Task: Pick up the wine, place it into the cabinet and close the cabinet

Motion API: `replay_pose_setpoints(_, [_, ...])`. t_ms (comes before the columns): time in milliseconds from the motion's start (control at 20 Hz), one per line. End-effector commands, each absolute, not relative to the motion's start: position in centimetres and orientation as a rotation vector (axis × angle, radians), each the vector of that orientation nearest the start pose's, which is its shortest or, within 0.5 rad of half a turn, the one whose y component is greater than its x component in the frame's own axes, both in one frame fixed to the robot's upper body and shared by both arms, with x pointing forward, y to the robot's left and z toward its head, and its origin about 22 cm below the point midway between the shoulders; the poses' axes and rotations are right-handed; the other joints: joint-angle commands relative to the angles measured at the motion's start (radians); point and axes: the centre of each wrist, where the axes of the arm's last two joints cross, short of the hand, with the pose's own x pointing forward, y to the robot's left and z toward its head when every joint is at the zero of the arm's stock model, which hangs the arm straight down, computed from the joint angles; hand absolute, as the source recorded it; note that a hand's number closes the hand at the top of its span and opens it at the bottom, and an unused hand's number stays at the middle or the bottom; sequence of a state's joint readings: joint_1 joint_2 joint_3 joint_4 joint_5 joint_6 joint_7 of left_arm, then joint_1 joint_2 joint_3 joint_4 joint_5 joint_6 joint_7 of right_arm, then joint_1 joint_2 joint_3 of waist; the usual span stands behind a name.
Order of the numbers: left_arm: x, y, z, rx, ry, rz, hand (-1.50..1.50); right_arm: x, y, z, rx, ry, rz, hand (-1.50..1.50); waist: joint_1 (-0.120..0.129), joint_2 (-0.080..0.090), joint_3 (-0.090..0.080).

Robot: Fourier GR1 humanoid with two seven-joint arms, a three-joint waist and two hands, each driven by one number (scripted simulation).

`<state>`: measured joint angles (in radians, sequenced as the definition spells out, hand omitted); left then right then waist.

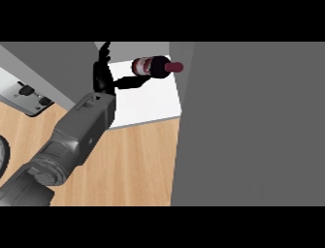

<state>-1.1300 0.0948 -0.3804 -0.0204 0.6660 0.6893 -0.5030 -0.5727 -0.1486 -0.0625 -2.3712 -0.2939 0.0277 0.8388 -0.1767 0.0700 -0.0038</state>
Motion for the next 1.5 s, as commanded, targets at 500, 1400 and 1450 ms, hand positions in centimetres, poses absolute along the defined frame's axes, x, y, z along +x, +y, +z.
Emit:
replay_pose_setpoints(500, [44.1, 17.8, 3.7, 0.261, -1.751, -0.108, -1.50, 17.9, -20.7, 27.7, 0.319, -2.023, 0.337, -1.50, 0.070, -0.033, -0.001])
replay_pose_setpoints(1400, [43.1, 9.7, 5.3, -0.314, -1.861, -0.069, -1.50, 15.5, -21.5, 28.4, 0.232, -1.974, 0.250, -1.50, 0.181, -0.083, 0.004])
replay_pose_setpoints(1450, [42.1, 8.9, 4.0, -0.330, -1.878, -0.086, -1.50, 16.7, -21.4, 28.8, 0.228, -1.966, 0.258, -1.50, 0.191, -0.084, 0.004])
